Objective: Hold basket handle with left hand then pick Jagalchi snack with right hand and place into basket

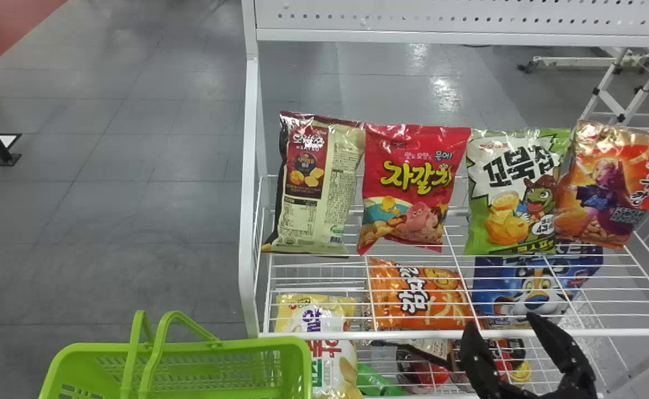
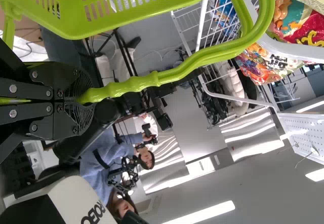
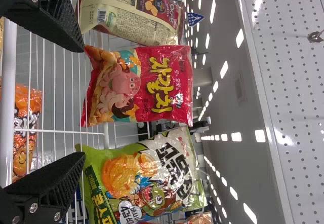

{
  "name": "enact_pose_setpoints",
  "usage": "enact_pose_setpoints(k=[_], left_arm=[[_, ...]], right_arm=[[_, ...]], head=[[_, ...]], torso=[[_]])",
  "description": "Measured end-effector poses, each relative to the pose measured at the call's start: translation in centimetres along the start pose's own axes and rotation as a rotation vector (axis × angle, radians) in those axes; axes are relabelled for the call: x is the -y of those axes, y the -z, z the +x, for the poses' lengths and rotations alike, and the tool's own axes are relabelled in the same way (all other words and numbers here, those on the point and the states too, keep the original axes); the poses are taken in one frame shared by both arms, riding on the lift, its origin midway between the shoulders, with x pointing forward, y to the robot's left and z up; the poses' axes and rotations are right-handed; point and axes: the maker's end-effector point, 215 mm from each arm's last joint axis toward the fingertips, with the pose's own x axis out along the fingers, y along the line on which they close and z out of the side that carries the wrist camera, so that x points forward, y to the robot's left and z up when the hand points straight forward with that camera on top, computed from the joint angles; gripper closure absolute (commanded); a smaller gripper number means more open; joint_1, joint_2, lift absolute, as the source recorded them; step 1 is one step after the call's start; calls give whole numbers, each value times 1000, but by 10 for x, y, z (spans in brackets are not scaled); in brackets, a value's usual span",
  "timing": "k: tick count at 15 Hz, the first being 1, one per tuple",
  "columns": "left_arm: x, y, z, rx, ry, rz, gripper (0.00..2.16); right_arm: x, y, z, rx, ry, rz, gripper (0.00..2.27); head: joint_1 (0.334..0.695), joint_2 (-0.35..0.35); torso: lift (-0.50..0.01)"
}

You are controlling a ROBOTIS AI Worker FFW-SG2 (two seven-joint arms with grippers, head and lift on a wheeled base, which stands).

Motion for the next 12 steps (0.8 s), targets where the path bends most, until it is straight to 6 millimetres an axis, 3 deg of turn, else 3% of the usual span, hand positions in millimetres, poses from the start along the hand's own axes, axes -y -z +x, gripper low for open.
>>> enact_pose_setpoints(k=[12], left_arm=[[0,-1,-3,-2,-8,-1,2148]], right_arm=[[0,-5,16,3,-1,-7,83]], head=[[695,-28]], torso=[[-9]])
